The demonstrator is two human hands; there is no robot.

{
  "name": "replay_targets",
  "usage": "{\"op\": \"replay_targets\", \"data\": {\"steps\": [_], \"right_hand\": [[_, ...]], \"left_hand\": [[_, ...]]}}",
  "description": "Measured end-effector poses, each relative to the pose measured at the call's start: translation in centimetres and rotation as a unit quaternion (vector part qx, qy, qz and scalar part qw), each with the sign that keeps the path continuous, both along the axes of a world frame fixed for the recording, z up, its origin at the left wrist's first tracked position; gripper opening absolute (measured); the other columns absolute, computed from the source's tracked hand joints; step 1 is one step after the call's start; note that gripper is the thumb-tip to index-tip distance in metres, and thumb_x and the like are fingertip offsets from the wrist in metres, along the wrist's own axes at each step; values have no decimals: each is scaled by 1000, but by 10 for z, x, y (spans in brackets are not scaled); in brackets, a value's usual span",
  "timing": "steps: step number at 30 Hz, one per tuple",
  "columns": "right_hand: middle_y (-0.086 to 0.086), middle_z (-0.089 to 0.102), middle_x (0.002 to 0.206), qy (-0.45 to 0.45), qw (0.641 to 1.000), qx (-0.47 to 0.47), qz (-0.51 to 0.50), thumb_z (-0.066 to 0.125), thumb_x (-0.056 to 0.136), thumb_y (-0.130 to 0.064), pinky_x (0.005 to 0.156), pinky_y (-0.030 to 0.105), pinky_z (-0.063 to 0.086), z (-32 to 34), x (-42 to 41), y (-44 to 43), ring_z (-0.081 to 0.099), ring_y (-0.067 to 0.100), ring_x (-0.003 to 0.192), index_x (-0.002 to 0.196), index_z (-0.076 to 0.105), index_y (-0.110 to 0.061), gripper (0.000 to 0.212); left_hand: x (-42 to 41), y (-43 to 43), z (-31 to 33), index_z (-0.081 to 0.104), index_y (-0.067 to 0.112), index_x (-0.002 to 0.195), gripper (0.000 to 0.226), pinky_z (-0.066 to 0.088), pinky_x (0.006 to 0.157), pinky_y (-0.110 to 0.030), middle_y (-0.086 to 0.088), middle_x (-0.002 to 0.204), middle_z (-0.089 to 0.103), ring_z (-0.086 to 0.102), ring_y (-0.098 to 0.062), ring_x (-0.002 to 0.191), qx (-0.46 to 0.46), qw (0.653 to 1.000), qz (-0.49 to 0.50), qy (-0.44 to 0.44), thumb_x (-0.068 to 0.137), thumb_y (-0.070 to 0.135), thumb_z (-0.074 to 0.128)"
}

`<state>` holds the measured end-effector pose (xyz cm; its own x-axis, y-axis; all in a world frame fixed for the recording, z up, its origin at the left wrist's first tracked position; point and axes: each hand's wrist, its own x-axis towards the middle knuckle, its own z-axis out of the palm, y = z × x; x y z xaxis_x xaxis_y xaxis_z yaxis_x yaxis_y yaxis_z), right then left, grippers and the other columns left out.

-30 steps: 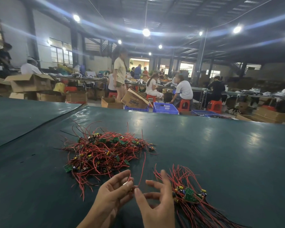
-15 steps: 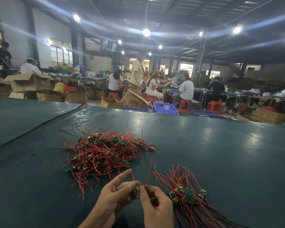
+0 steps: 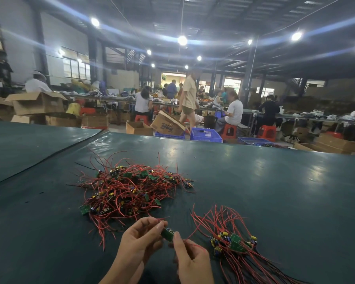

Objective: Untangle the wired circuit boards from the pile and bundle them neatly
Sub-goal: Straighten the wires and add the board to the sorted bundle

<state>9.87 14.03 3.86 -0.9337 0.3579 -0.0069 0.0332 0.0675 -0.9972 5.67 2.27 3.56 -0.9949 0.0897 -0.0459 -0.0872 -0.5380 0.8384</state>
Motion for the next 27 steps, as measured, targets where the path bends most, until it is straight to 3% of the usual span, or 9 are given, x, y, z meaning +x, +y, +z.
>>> {"op": "replay_targets", "data": {"steps": [3,6,10,14,18,21,24,25,27], "right_hand": [[-2,58,48,3,1000,25,-5,66,89,-30,56,19,42,0,2,-1,55,11,53,52,73,-18,39],[1,61,54,15,999,30,-26,64,91,-25,57,24,42,1,1,1,55,13,56,56,73,-21,36],[2,59,46,6,999,-24,-46,67,89,-19,53,25,41,3,0,5,50,14,47,52,71,-19,37],[1,50,42,-8,991,-132,-23,65,90,-15,35,20,35,7,1,3,38,12,30,58,74,-13,33],[3,54,45,31,986,-158,-43,65,89,-10,31,19,35,11,3,4,41,11,30,65,76,-13,28],[6,63,50,43,984,-166,-57,68,87,-12,39,21,45,11,3,6,54,11,39,61,76,-12,27],[10,72,63,45,979,-190,-51,69,86,-13,66,31,54,12,2,8,67,23,66,58,77,-14,29],[11,72,65,42,979,-197,-40,68,87,-12,68,31,54,12,3,9,68,23,67,59,77,-14,29],[13,69,58,27,978,-208,-4,67,87,-9,54,23,51,14,4,7,63,16,52,62,78,-9,27]], "left_hand": [[0,-1,2,59,5,66,14,52,44,-22,-16,74,70,67,-18,56,-9,1000,12,5,60,-1,71],[1,1,1,56,4,63,18,53,44,-22,-14,70,68,66,-16,56,-16,1000,6,8,57,-2,72],[2,4,-1,55,5,61,19,54,45,-23,-14,71,69,67,-16,58,-32,999,-3,7,56,-2,73],[1,3,-3,56,6,62,18,53,43,-23,-14,70,68,66,-17,56,-41,999,0,15,60,-2,72],[1,4,-4,53,4,65,22,53,43,-24,-13,68,67,66,-17,56,-45,999,1,29,73,-11,66],[2,4,-3,57,4,60,18,51,45,-27,-14,68,67,66,-22,60,-73,995,-28,53,75,7,67],[3,5,-2,63,4,53,43,50,52,-28,-18,68,65,62,-26,59,-120,986,-106,49,85,31,54],[4,7,-2,67,4,58,44,51,57,-28,-18,68,66,63,-26,60,-140,980,-133,51,86,35,52],[7,10,-3,71,5,76,37,50,62,-21,-11,70,69,67,-18,67,-174,970,-154,72,81,38,55]]}}
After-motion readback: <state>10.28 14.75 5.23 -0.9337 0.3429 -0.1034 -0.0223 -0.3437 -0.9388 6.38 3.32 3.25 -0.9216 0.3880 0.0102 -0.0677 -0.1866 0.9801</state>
